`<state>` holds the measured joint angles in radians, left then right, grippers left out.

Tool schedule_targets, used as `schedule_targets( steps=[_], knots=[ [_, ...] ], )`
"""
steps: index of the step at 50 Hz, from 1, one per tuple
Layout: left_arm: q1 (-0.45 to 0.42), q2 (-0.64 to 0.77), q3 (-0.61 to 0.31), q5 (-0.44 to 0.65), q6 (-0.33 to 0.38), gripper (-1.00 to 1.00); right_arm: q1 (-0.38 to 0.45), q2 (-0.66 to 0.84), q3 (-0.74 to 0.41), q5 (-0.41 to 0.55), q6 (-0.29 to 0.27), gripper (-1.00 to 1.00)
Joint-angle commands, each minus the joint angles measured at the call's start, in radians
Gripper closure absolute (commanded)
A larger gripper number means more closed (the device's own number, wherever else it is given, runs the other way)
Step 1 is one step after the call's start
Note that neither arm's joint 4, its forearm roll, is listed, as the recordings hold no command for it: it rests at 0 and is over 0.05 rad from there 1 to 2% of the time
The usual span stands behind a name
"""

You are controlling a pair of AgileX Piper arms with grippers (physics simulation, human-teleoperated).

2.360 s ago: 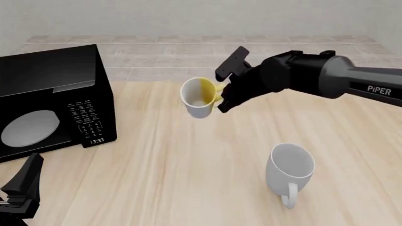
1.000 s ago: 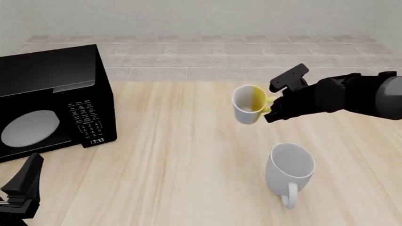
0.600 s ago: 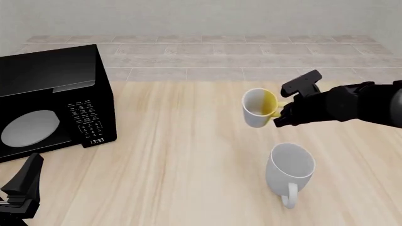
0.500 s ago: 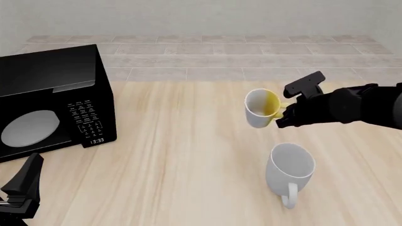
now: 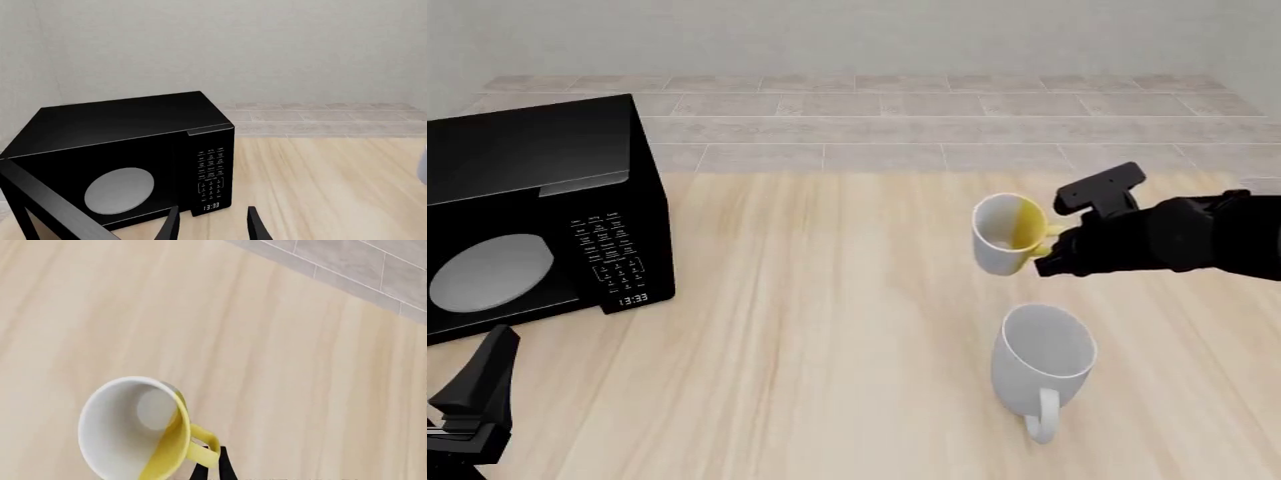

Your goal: Put the yellow and white mug to the front of the white mug.

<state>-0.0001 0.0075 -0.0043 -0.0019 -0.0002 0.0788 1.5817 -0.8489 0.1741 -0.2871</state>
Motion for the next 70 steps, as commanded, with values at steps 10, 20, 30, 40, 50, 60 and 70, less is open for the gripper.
schedule_targets(
  steps=[10,20,30,40,50,60,70],
  knots=[
    [0.000,0.001,0.000,0.000,-0.002,-1.00,-0.048,0.058,-0.008,-0.028,-0.002,1.00],
    [-0.001,0.002,0.000,0.000,-0.003,-1.00,-0.051,0.074,-0.007,-0.035,0.000,1.00],
    [0.000,0.000,0.000,0.000,0.000,-1.00,-0.045,0.105,-0.003,-0.056,0.011,1.00],
    [0.000,0.000,0.000,0.000,0.000,-1.00,-0.049,0.115,0.011,-0.065,0.015,1.00],
    [0.000,0.000,0.000,0.000,0.000,-1.00,-0.052,0.116,0.014,-0.064,0.019,1.00],
    [0.000,0.000,0.000,0.000,0.000,-1.00,-0.052,0.116,0.014,-0.064,0.019,1.00],
    [0.000,0.000,0.000,0.000,0.000,-1.00,-0.052,0.116,0.014,-0.064,0.019,1.00]
  ],
)
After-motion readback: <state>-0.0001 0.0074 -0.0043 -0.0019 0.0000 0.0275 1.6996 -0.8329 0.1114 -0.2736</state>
